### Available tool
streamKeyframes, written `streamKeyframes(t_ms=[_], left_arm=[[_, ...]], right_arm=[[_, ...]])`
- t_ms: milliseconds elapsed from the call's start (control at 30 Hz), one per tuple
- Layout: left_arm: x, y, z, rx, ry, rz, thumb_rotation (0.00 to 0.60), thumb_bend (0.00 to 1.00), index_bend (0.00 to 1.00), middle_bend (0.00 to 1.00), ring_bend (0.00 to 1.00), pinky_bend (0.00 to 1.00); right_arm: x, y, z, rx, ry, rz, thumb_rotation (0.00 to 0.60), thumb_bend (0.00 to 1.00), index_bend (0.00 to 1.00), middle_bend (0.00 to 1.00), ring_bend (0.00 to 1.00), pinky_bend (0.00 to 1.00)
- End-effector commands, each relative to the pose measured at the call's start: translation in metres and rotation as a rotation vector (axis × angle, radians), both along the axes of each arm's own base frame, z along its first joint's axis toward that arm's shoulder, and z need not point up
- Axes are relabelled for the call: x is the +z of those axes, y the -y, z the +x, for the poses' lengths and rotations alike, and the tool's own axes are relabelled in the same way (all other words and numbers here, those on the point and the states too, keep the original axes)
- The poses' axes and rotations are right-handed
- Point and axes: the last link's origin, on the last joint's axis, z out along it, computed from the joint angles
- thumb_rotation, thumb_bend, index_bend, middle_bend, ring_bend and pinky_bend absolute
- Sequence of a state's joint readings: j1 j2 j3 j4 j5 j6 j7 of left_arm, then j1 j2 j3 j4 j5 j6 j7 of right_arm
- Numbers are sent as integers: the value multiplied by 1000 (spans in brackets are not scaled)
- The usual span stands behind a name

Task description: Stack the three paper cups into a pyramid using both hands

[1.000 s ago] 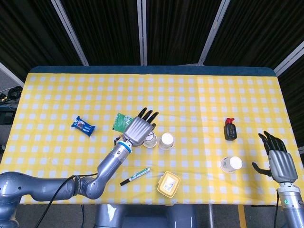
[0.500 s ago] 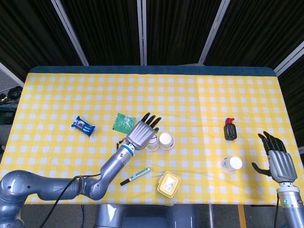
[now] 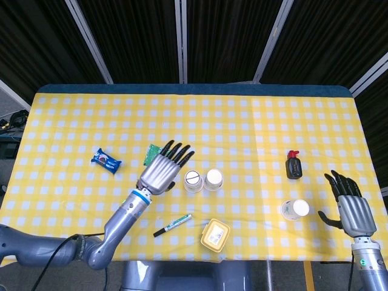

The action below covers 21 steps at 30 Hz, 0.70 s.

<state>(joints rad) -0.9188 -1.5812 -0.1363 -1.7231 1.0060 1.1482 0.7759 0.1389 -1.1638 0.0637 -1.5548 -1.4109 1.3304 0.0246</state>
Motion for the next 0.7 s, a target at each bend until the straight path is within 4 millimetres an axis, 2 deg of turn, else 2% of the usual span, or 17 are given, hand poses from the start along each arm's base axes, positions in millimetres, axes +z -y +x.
streamKeyframes(t_ms=[33, 300, 367, 433, 533, 600, 700], left_arm=[[41, 26, -43, 55, 49, 65, 600, 258, 18, 0, 0, 0], [93, 68, -117, 156, 41, 165, 600, 256, 2, 0, 0, 0], [103, 77, -131, 185, 41, 185, 600, 256, 1, 0, 0, 0], [110, 84, -141, 208, 53, 204, 600, 254, 0, 0, 0, 0], [119, 93, -156, 233, 57, 230, 600, 248, 0, 0, 0, 0], [124, 95, -159, 233, 57, 245, 600, 247, 0, 0, 0, 0], [129, 96, -161, 233, 80, 267, 600, 247, 0, 0, 0, 0]], right_arm=[[-3, -6, 6, 10, -9, 23, 600, 145, 31, 0, 0, 0], [-13, -19, 24, 58, -33, 76, 600, 130, 35, 0, 0, 0], [-16, -22, 26, 57, -46, 96, 600, 126, 39, 0, 0, 0], [-18, -23, 29, 60, -54, 111, 600, 125, 61, 0, 0, 0], [-23, -25, 32, 73, -57, 130, 600, 125, 149, 0, 0, 0], [-26, -23, 34, 82, -51, 137, 600, 126, 202, 0, 0, 0], [-31, -20, 35, 84, -50, 143, 600, 127, 219, 0, 0, 0]])
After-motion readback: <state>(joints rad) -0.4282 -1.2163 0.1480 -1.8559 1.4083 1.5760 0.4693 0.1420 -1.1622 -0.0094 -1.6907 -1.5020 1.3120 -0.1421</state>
